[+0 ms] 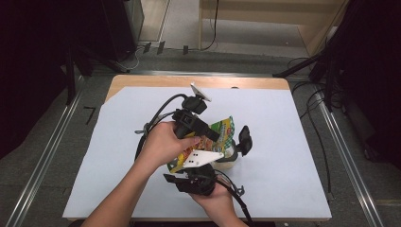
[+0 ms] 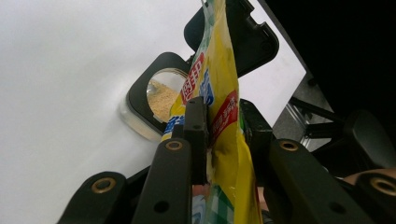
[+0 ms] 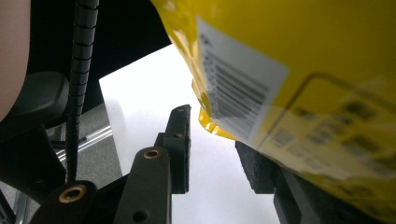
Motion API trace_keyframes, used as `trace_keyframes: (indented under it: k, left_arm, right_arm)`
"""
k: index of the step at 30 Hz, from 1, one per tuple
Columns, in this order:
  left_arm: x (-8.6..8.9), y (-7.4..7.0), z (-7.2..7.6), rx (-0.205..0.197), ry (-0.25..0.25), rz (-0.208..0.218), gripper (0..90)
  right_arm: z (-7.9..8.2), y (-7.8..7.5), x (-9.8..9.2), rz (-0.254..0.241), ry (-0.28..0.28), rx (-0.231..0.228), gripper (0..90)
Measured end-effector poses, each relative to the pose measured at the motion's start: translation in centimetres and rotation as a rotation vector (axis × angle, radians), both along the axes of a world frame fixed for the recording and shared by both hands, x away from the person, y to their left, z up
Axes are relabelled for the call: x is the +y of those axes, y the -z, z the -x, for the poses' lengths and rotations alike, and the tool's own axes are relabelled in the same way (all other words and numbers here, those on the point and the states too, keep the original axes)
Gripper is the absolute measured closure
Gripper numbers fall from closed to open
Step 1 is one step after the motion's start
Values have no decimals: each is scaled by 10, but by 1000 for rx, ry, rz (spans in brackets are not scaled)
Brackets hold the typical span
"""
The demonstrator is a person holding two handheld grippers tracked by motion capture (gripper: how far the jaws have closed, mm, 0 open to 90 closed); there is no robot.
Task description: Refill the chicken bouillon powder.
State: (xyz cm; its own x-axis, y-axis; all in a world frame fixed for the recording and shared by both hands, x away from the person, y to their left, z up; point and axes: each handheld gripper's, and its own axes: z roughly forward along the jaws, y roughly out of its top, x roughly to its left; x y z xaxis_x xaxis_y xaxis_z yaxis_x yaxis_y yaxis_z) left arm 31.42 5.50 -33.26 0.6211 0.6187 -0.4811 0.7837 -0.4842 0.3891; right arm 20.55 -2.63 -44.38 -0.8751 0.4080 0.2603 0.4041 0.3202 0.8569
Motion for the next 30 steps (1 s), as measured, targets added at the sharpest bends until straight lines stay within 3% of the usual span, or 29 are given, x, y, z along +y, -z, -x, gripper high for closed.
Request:
trace_keyframes:
  k: [9, 19, 30]
  left_arm:
    - [2, 2, -2, 47, -5, 28, 765]
    - [3, 4, -4, 73, 5, 44, 762]
    - [3, 4, -3, 69, 9, 47, 753]
  right_arm:
    - [1, 0, 0, 8, -1, -1, 681]
    - [1, 1, 1, 17, -3, -9, 682]
    - [1, 2, 1, 19, -5, -22, 681]
